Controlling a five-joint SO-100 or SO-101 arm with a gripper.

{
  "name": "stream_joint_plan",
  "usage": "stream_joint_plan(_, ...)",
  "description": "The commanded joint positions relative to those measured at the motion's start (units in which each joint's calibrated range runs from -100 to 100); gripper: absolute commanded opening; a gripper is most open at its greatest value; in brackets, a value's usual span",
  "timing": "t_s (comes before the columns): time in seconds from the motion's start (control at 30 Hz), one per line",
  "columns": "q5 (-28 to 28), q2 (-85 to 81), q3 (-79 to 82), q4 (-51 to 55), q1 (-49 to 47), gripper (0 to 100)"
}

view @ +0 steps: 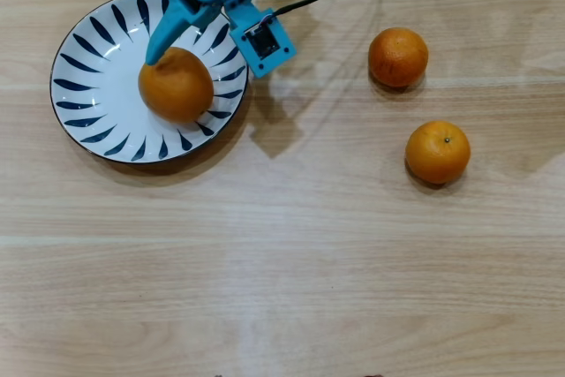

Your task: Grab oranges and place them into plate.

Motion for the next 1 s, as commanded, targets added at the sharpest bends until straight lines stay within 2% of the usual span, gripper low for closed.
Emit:
stream_joint_plan(0.0, 0.4, -2.3, -3.0, 0.0, -7.6, 44)
stream_joint_plan(0.13, -0.9, -1.5, -9.2, 0.0, -16.1, 20)
stream_joint_plan(0.2, -2.9, -1.5, -11.0, 0.0, -18.8, 23)
stream_joint_plan(0.4, -9.3, -2.5, -14.4, 2.0, -25.1, 23)
stream_joint_plan(0.63, -21.2, -5.7, -23.5, 19.1, -33.1, 23)
stream_joint_plan(0.73, -24.4, -6.4, -26.7, 23.9, -36.4, 23)
stream_joint_plan(0.83, -26.7, -6.7, -28.2, 23.9, -39.4, 23)
stream_joint_plan(0.97, -28.6, -6.2, -27.9, 19.0, -40.9, 30)
